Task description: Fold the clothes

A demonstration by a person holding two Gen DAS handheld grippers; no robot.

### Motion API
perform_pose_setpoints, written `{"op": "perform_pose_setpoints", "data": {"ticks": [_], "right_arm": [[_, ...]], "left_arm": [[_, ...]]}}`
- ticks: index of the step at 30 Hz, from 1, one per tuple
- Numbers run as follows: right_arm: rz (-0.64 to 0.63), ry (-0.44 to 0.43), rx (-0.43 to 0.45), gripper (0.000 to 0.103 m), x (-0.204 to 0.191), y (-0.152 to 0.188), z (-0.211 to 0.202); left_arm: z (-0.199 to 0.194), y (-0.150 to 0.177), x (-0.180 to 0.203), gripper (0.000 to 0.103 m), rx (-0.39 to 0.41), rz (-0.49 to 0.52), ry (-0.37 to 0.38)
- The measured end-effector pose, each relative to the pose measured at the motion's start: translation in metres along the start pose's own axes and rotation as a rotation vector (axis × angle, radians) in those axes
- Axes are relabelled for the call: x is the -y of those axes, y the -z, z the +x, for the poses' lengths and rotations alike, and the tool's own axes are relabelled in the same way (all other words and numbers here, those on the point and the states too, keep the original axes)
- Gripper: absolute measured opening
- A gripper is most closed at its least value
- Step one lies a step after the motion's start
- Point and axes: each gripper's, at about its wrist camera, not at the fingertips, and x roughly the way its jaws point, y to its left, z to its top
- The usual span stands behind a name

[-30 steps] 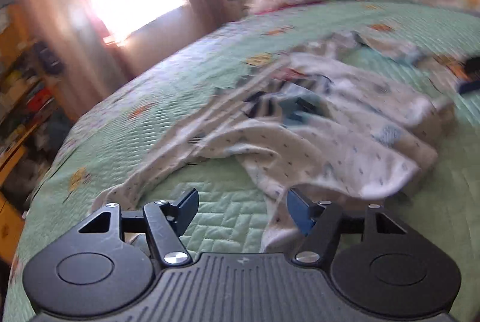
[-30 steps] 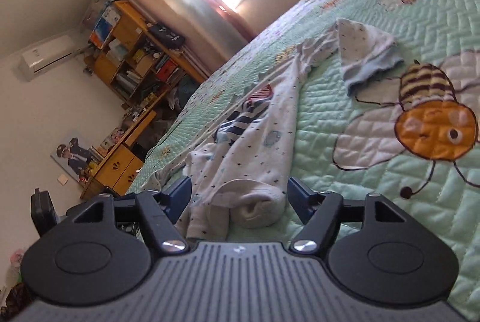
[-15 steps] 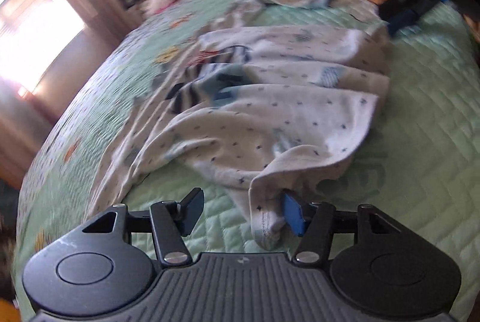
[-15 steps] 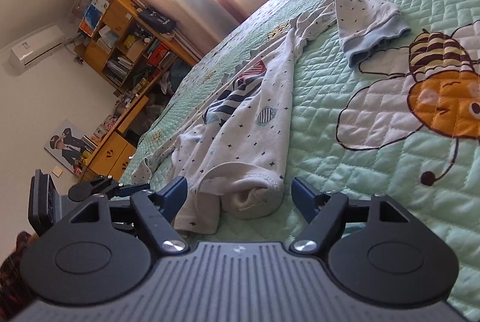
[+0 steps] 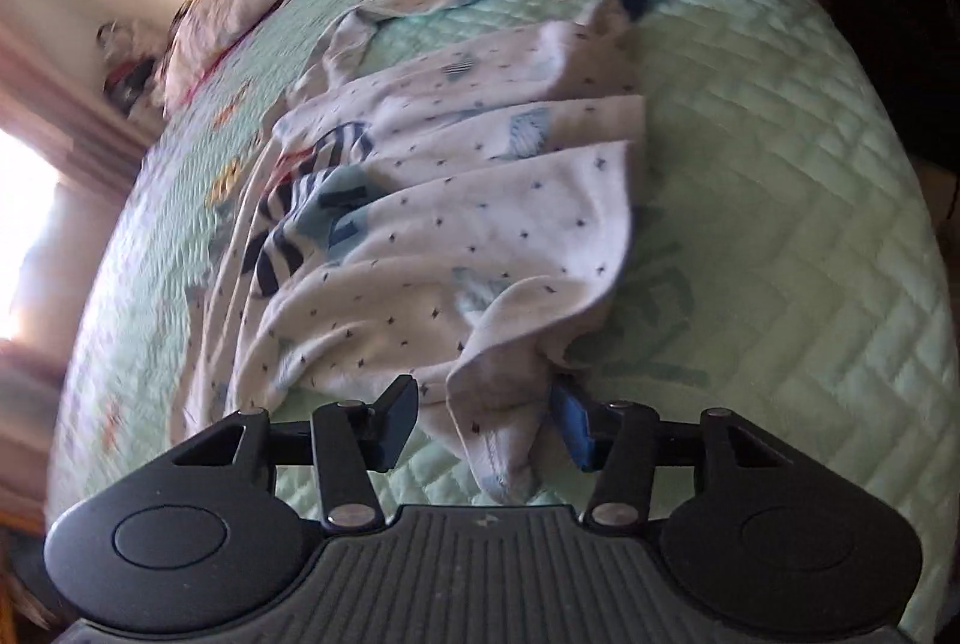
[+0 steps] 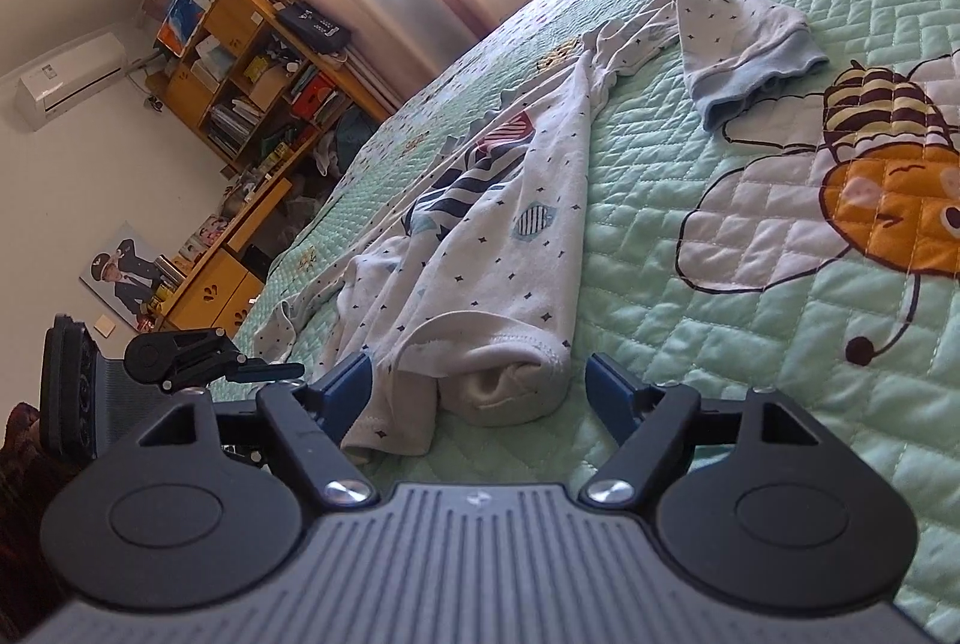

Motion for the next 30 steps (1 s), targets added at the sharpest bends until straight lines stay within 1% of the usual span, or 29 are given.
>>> {"op": "perform_pose_setpoints", "data": {"ticks": [2, 4, 7, 9, 11, 12, 15, 17, 18, 19, 20, 21, 25, 28, 30], "right_arm": [[-0.001, 0.000, -0.001, 0.079, 0.000, 0.001, -0.001], [-0.002, -0.001, -0.001, 0.079, -0.002, 0.001, -0.001], [0.000, -0.006, 0.000, 0.079, 0.000, 0.003, -0.003], [0.000, -0.008, 0.001, 0.079, 0.000, 0.003, -0.004], [-0.003, -0.008, 0.001, 0.079, 0.001, 0.003, -0.004], [-0.005, -0.007, 0.001, 0.080, 0.001, 0.003, -0.003], [-0.007, -0.008, 0.002, 0.080, 0.000, 0.003, -0.002], [-0.008, -0.009, 0.004, 0.081, 0.000, 0.003, -0.002], [-0.008, -0.011, 0.006, 0.081, 0.000, 0.003, -0.002], [-0.007, -0.013, 0.008, 0.081, 0.001, 0.003, -0.002], [-0.007, -0.015, 0.010, 0.081, 0.001, 0.003, -0.001], [-0.009, -0.016, 0.011, 0.081, 0.001, 0.004, -0.002], [-0.013, -0.015, 0.014, 0.081, 0.000, 0.005, -0.003], [-0.008, -0.015, 0.017, 0.081, -0.002, 0.006, -0.005], [-0.006, -0.014, 0.021, 0.081, -0.002, 0.008, -0.007]], "left_arm": [[0.001, -0.002, 0.000, 0.055, -0.005, 0.013, 0.000], [0.000, -0.003, -0.005, 0.055, -0.008, -0.001, 0.019], [0.001, -0.005, -0.010, 0.056, -0.018, 0.014, 0.049], [0.003, -0.006, -0.014, 0.054, -0.026, 0.021, 0.075], [0.006, -0.006, -0.018, 0.048, -0.033, 0.015, 0.107], [0.006, -0.007, -0.019, 0.047, -0.037, 0.015, 0.119], [0.005, -0.006, -0.017, 0.044, -0.043, 0.027, 0.120], [0.003, -0.005, -0.013, 0.039, -0.052, 0.030, 0.109], [0.001, -0.005, -0.012, 0.037, -0.058, 0.025, 0.101], [0.000, -0.004, -0.010, 0.031, -0.064, 0.018, 0.091], [-0.001, -0.003, -0.008, 0.017, -0.072, 0.007, 0.078], [-0.003, -0.002, -0.005, 0.011, -0.076, -0.007, 0.055], [-0.008, -0.001, 0.010, 0.008, -0.082, -0.063, -0.034], [-0.013, -0.004, 0.022, 0.007, -0.088, -0.109, -0.146], [-0.016, -0.007, 0.025, 0.006, -0.099, -0.185, -0.246]]}}
